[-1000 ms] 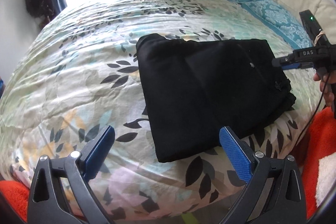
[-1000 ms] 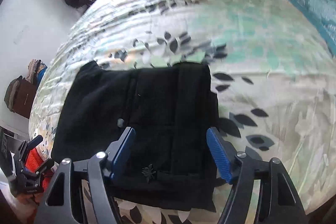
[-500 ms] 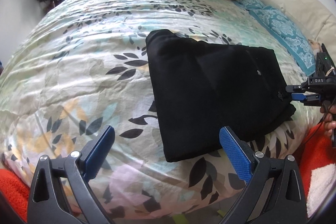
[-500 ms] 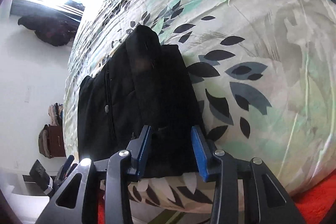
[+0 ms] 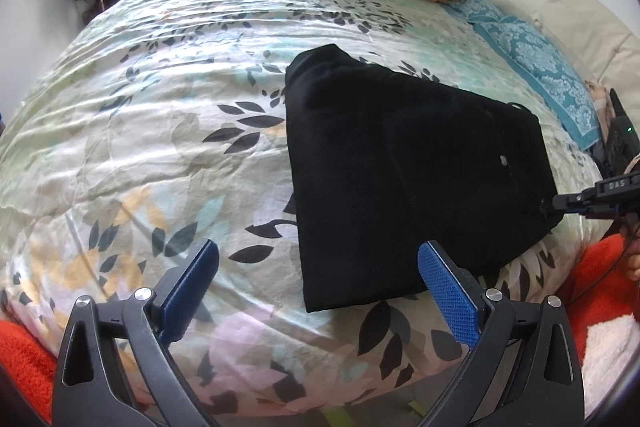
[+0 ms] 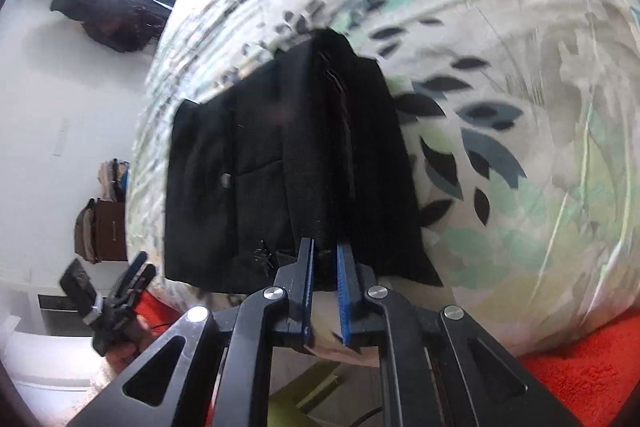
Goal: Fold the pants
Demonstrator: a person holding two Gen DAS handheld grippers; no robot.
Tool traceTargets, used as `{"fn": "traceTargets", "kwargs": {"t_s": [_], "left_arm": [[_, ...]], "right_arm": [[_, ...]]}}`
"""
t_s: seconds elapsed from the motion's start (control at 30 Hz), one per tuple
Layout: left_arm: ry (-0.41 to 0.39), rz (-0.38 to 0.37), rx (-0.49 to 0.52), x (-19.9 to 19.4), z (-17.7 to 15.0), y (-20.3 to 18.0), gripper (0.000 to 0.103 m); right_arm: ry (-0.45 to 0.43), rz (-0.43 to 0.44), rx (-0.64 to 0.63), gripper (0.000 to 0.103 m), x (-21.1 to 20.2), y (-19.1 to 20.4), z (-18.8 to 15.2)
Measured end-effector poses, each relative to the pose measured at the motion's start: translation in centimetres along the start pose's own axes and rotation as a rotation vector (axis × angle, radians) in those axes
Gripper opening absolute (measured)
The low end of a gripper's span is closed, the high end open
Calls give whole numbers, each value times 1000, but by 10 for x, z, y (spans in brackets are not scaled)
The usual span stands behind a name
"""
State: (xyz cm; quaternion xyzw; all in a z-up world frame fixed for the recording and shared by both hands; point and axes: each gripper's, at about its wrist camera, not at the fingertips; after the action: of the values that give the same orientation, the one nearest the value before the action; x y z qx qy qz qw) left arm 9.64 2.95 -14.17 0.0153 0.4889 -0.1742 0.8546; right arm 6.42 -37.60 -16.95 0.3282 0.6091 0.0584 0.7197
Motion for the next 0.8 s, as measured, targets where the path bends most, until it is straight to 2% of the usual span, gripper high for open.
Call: {"fn": "traceTargets", "kwargs": {"t_s": [0.07, 0.17, 0.23, 0.27, 0.3, 0.37, 0.43, 0.47, 0.57, 0.67, 0.73, 0.8], "left_arm": [[-3, 6, 8, -2, -1, -1, 100], [-9, 5, 20, -5, -1, -3, 100], [-2, 18, 23, -8, 1, -7, 100], [0, 26, 23, -11, 3, -10, 100], [-4, 25, 30, -17, 4, -15, 100], [-17, 38, 67, -34, 7, -27, 100], [-23, 104, 124, -54, 7, -42, 101], [-26, 138, 152, -64, 7, -49, 101], [-51, 223, 192, -102, 4, -66, 101], [-72, 258, 170, -136, 8, -69, 101], [-114, 295, 139, -157, 14, -67, 101], [-153, 323, 86, -174, 21, -61, 101]], "right_arm": [[-21, 16, 32, 11, 10, -10, -1], [-56, 10, -6, 16, 2, 0, -2], [-74, -50, -58, 43, -5, 9, -6], [-90, -93, -71, 72, -10, 13, -8], [-121, -128, -80, 85, -17, 18, -15], [-209, -158, -105, 86, -37, 29, -30], [-266, -222, -110, 96, -50, 43, -51], [-282, -267, -104, 103, -55, 50, -63], [-258, -345, -93, 103, -61, 74, -95], [-231, -313, -88, 103, -76, 93, -120], [-264, -291, -135, 103, -93, 108, -131], [-332, -336, -207, 103, -114, 126, -138]]}}
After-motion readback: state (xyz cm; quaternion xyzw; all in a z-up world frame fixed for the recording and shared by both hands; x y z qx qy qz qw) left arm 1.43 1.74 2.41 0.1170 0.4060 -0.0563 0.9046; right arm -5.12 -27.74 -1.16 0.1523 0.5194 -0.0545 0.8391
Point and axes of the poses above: each gripper's, at about its wrist camera, not at the fingertips, and x roughly the way its jaws point, y to its left, z to its top, and after that the axes turned 2 degrees about y, right-handed
